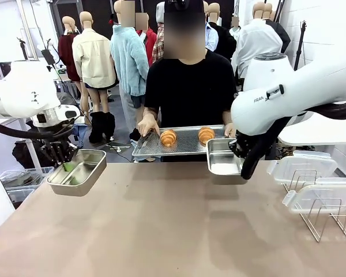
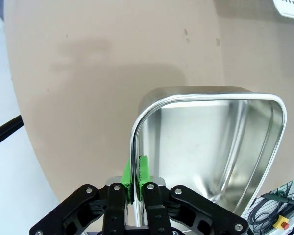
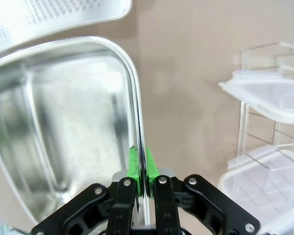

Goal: Place the bread in airtight containers.
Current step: Once an object is inside an Airtight Container , place the container in the center of the table.

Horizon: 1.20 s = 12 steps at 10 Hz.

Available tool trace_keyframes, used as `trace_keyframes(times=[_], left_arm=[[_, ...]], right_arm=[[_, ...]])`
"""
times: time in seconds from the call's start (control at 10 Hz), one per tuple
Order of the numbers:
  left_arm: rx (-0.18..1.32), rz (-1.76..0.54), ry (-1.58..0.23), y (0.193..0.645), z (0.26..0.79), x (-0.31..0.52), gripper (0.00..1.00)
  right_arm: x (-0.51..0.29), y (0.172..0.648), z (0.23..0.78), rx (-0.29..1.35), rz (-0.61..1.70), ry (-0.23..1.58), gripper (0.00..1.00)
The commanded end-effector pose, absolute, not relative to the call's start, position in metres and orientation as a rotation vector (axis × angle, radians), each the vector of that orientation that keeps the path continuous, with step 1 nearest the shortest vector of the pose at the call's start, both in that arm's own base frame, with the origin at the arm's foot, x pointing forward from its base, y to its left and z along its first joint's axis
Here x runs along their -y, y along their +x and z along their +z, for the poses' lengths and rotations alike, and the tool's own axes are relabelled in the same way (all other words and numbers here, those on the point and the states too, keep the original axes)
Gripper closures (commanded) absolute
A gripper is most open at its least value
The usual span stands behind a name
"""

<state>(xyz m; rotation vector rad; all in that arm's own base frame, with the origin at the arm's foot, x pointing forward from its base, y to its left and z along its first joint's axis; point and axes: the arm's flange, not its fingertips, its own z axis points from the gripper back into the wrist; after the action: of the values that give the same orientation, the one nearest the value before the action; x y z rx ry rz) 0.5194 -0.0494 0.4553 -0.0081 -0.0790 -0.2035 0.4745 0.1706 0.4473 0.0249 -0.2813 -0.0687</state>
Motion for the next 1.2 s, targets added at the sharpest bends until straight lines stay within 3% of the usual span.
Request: trace_keyframes(times=[0.0,1.1], left_arm=[[0.094,-0.160,-0.029,0.526,0.460,0.054,1.00],[0.079,-0.203,-0.008,0.519,0.455,0.049,1.00]], right_arm=[[-0.168,0.481,0.436,0.263,-0.111,0.002,1.00],[-0.171,0.474,0.447,0.281,-0.069,0.025,1.00]])
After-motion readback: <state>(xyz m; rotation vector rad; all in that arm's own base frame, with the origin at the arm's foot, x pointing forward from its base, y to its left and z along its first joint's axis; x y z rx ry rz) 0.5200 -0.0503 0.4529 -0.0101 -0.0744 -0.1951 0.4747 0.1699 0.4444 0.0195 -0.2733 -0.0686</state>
